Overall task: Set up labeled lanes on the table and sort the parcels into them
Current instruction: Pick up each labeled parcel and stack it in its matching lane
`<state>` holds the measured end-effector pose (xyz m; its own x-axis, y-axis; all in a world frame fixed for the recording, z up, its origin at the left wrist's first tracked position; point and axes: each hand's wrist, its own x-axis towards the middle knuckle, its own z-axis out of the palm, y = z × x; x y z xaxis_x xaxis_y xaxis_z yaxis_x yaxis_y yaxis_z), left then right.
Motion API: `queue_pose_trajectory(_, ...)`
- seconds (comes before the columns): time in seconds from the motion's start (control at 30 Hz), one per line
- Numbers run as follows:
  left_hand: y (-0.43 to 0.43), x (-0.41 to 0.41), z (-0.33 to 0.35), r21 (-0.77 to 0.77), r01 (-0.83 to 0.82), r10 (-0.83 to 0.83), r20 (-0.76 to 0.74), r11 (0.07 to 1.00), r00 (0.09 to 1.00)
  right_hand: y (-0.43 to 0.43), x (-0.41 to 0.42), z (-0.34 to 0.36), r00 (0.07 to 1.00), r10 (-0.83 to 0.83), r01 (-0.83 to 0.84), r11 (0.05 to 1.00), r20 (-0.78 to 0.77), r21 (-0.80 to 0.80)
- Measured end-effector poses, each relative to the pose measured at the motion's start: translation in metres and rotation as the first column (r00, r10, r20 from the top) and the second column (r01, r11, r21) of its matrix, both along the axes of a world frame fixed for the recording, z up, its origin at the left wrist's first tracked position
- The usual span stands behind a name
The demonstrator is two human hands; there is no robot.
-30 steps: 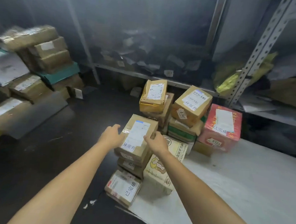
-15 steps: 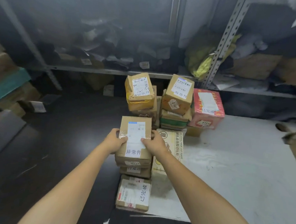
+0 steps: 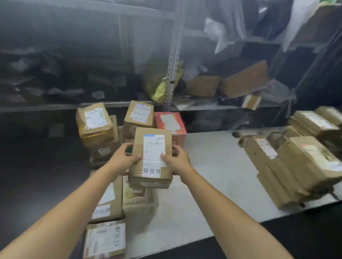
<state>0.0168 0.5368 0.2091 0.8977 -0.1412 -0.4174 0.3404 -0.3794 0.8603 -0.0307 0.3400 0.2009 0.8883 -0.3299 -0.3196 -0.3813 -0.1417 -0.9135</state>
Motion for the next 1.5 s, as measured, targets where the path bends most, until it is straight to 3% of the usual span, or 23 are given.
queue_pose_trajectory(0.4, -0.261, -0.059, 0.051, -0.078, 0.333, -0.328, 0.071, 0.94, 0.942, -0.232, -0.12, 0.044, 0.943, -0.331, 0.332, 0.943, 0.039, -0.016)
queue_pose_trajectory(0.77, -0.507, -0.146, 0.134, -0.068, 0.582, -0.546, 0.273, 0.81, 0.792, -0.454, -0.246, 0.13, 0.841, -0.49, 0.52, 0.849, 0.231, -0.096)
queue_pose_trajectory(0.9, -0.589, -0.171, 0.149, -0.071, 0.658, -0.62, 0.272, 0.75, 0.736, -0.518, -0.293, 0.149, 0.803, -0.54, 0.577, 0.811, 0.25, -0.1)
queue_pose_trajectory(1.33, -0.859, -0.219, 0.111, -0.049, 0.874, -0.837, 0.27, 0.483, 0.477, -0.717, -0.375, 0.13, 0.55, -0.81, 0.835, 0.539, 0.204, -0.111)
queue_pose_trajectory(1.5, -0.948, -0.232, 0.091, -0.089, 0.912, -0.893, 0.185, 0.4, 0.409, -0.785, -0.396, 0.113, 0.468, -0.868, 0.883, 0.454, 0.168, -0.115)
